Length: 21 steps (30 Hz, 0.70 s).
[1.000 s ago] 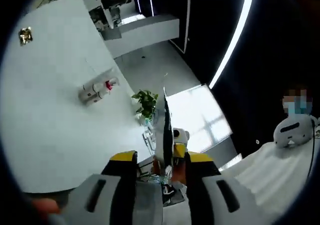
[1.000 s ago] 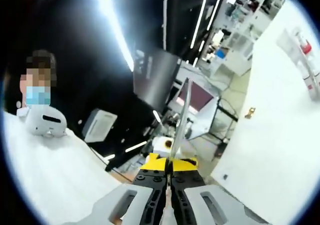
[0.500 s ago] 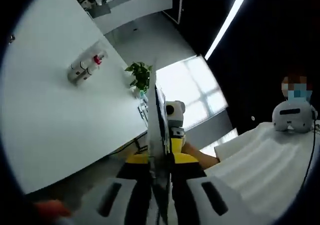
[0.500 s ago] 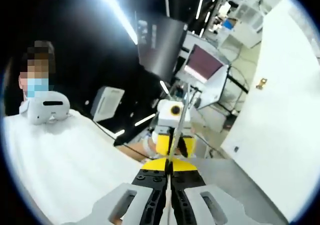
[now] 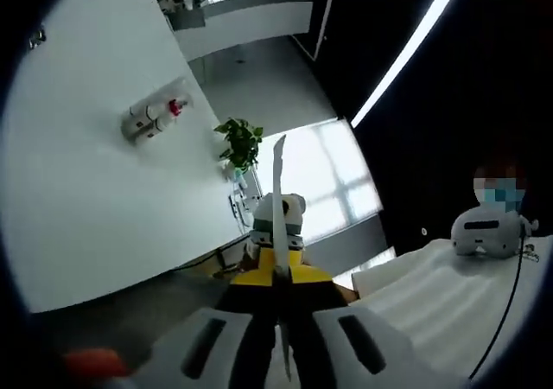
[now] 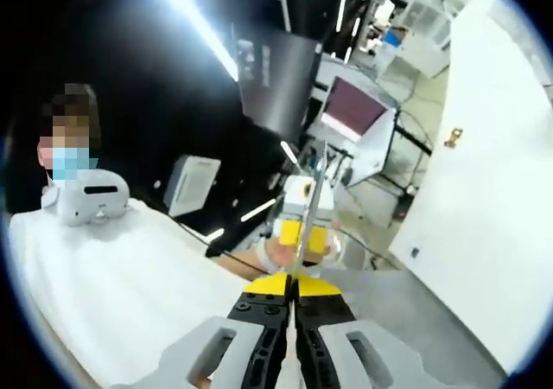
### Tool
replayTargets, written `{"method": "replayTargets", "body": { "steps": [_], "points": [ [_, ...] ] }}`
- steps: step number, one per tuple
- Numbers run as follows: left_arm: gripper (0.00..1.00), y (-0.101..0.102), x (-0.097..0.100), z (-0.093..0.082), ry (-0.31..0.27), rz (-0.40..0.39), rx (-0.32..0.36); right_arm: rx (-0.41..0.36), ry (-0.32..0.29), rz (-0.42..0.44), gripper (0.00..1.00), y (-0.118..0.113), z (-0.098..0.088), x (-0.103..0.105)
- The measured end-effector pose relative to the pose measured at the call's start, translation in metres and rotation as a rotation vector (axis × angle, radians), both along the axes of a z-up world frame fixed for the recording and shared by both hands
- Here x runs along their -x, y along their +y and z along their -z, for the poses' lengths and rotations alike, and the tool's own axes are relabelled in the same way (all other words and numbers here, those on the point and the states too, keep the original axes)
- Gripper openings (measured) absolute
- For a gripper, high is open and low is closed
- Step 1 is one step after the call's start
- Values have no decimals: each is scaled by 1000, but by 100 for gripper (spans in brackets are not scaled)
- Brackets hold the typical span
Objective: Arrange the skincare products in the storage area until every visible bottle or jar stands upright without overlapping.
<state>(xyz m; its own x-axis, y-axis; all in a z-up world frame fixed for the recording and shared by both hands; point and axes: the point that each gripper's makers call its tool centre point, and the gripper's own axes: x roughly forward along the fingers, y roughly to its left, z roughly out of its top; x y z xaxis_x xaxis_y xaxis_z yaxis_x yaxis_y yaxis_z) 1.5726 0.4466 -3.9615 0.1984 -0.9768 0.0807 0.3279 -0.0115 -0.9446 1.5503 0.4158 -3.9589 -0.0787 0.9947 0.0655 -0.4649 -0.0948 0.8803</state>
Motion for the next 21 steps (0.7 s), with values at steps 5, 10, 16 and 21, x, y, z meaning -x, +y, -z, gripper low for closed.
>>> {"method": "replayTargets", "body": {
  "steps": [5,10,16,21],
  "points": [
    [0,4,-13,1,29,-103,32,-50,-10,151,2,0,-3,-25],
    [0,3,-18,4,54,-161,55,-72,3,269,10,1,-2,-43],
    [0,0,-18,9,76,-160,49,-67,27,290,0,1,2,-47],
    [0,-3,-17,9,71,-143,39,-70,46,281,0,-1,2,-47]
  ]
}}
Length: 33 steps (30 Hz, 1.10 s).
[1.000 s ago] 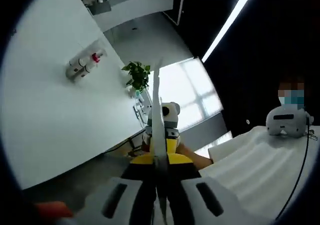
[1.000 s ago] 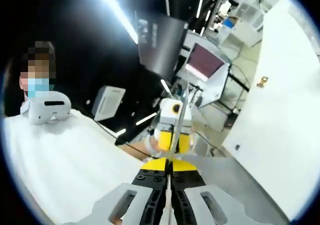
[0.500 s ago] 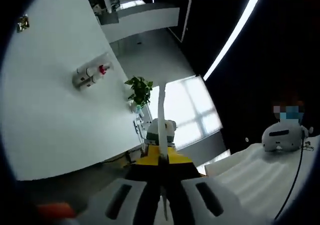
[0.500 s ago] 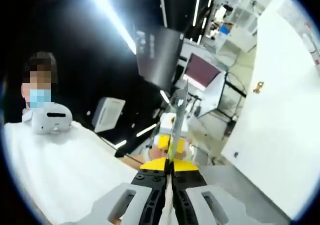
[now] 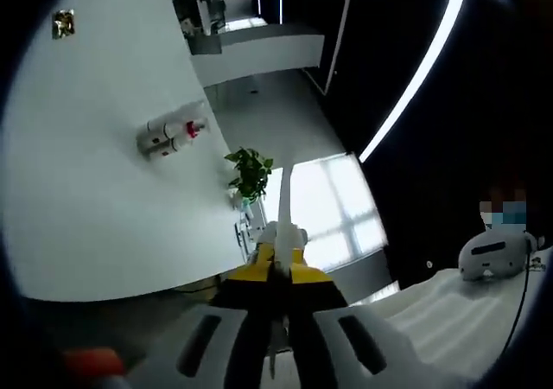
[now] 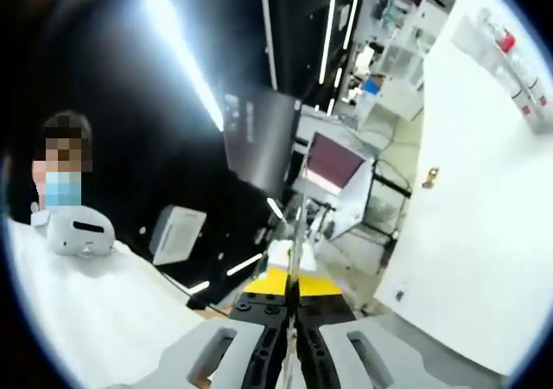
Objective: Arrange the skincare products in the storage area until every visible bottle or jar stands upright without overlapping.
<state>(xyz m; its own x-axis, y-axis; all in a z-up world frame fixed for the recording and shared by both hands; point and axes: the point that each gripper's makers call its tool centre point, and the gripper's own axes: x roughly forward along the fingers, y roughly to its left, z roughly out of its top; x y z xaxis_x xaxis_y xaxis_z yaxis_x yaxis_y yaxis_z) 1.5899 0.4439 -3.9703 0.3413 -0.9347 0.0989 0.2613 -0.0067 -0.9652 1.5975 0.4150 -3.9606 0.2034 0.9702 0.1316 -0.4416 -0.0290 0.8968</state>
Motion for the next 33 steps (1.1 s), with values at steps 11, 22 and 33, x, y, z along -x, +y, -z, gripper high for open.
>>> {"method": "replayTargets", "body": {
  "steps": [11,22,33],
  "points": [
    [0,-5,3,2,-15,29,-14,6,47,-62,0,9,4,7],
    [0,9,-15,9,-1,-29,-43,56,8,61,10,-9,15,-13],
    [0,32,-38,24,43,-101,-82,437,-214,220,56,-41,62,-24]
  ]
}}
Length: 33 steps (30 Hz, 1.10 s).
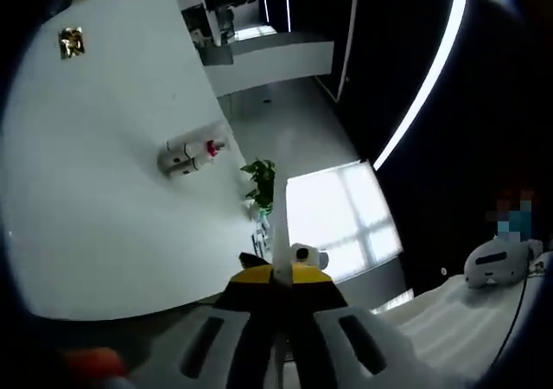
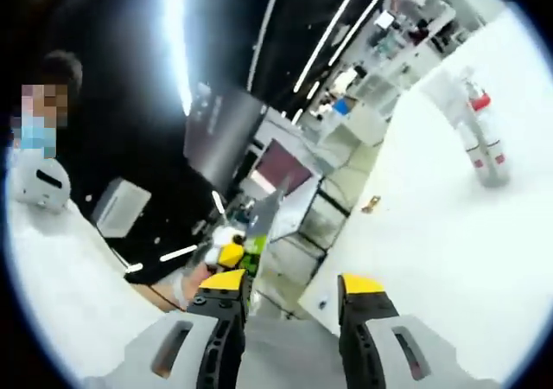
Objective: Arrange the skincare products in the storage area until every visible bottle or jar stands upright without overlapping.
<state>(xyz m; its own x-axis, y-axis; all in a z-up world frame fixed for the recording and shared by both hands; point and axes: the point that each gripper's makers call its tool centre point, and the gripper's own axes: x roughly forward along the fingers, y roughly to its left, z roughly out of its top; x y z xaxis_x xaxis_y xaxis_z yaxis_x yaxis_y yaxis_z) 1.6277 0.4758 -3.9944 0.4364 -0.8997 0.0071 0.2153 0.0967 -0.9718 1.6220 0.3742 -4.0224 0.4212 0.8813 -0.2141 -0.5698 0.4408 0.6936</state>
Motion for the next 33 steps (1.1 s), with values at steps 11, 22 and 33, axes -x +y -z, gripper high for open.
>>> {"method": "replayTargets", "body": {
  "steps": [11,22,33],
  "points": [
    [0,18,-26,13,18,-29,-66,470,-170,-19,77,-13,63,16],
    [0,18,-55,24,37,-65,-140,756,-437,-64,67,-12,76,15],
    [0,2,-82,57,106,-129,-167,778,-463,-119,65,-4,82,20]
  ]
}}
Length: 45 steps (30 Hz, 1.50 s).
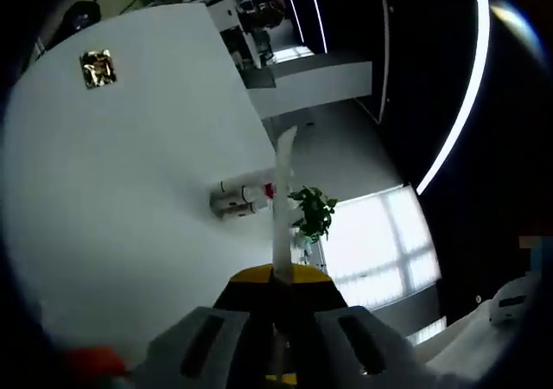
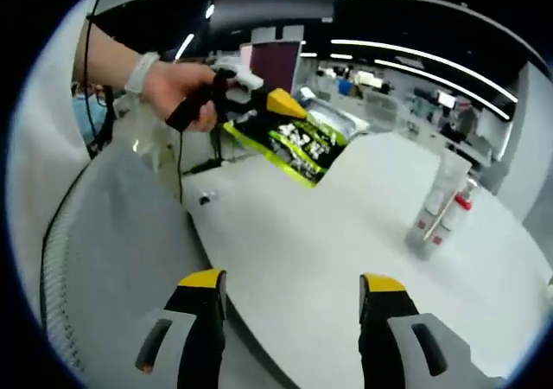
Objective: Arrange the skincare products in the storage area until every visible bottle or jar stands upright without overlapping.
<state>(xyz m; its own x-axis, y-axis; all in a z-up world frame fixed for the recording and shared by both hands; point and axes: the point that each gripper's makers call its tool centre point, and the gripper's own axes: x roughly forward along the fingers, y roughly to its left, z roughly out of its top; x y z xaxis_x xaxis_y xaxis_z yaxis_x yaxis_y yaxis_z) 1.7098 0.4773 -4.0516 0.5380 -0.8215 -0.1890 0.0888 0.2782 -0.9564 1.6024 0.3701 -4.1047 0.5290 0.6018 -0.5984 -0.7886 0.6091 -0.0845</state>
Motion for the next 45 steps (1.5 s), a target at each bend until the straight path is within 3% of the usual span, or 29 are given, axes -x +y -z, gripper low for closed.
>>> {"method": "replayTargets", "body": {
  "steps": [11,28,40,45],
  "points": [
    [0,3,-43,27,48,22,-49,37,-3,8,64,-4,6,-1],
    [0,-40,-94,47,70,121,-109,75,-13,4,61,-8,10,-2],
    [0,-49,-128,54,68,146,-143,85,-18,10,60,-9,10,-3],
    [0,-51,-141,71,108,134,-154,82,-17,9,59,-9,11,-2]
  ]
}}
